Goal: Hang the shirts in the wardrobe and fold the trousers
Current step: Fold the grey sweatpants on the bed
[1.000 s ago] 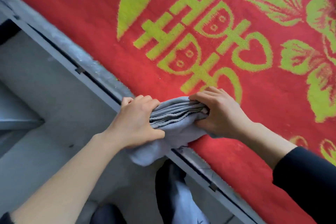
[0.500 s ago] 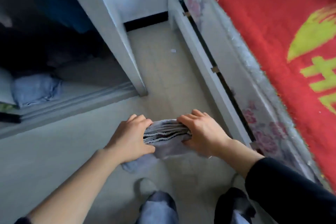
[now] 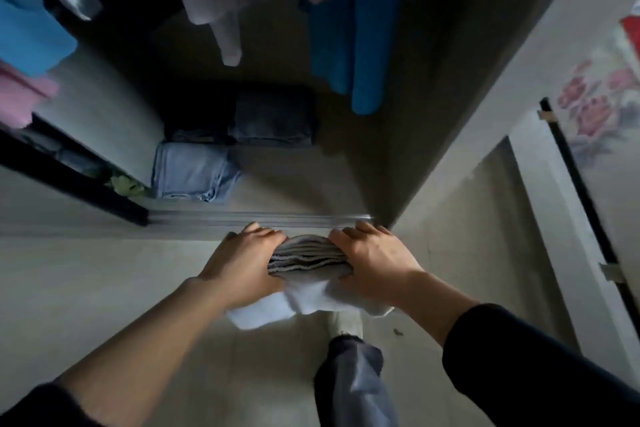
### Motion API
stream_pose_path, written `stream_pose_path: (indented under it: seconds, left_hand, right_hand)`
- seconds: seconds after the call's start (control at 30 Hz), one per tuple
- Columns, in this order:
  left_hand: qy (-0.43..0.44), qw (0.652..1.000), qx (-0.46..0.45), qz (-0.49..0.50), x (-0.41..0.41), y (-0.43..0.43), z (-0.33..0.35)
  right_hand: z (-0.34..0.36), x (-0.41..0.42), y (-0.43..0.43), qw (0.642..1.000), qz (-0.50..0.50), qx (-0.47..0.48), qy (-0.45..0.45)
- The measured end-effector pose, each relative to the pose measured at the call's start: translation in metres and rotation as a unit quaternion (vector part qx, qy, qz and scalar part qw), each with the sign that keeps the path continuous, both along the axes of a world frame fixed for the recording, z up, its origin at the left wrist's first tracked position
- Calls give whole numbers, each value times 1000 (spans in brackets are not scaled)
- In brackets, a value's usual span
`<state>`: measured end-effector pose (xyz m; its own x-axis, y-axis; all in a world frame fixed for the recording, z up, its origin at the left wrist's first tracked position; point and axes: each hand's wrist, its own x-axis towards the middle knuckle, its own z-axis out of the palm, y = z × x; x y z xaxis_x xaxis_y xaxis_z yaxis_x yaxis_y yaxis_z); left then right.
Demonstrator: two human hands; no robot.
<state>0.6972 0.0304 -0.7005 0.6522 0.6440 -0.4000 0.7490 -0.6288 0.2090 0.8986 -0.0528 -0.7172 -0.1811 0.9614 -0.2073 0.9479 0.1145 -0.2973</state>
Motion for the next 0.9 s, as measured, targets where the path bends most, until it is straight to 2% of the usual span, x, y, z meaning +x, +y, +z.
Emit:
stream_pose_path:
  seconds: [0.13, 0.27, 0.37, 0.43, 0.53, 0.63, 0.7, 0.77, 0.8, 0.9]
  left_hand:
    - [36, 999, 22, 16, 9, 81, -39]
    - [56, 994, 90, 38, 13, 165, -85]
    - [55, 977, 201, 51, 11, 212, -123]
    - [21, 955, 288, 67, 4, 228, -155]
    - [-29, 937, 335, 92, -14, 234, -223]
    - [-8, 946, 306, 104, -32, 225, -308]
    - [-8, 958, 265, 108, -38, 213, -351]
    - [-25, 962, 248, 116, -38, 207, -372]
    - [-37, 958, 257, 122, -38, 207, -376]
    - [-56, 954, 250, 154, -41, 215, -373]
  right_hand:
    - [-47, 4, 90, 1000, 13, 5, -17]
    - [-90, 1, 178, 999, -9, 19, -24]
    - [-125, -2, 234, 995, -7, 91, -49]
    - [-156, -7, 258, 980, 11, 179, -85]
    - [-225, -19, 273, 956, 5, 265, -124]
    - [-298, -28, 260, 963, 34, 215, -159]
    - [-337, -28, 248, 980, 24, 117, -161]
    - [-359, -23, 243, 992, -16, 69, -101]
    - [-361, -23, 242, 993, -36, 75, -84]
    - [-349, -23, 245, 996, -23, 39, -80]
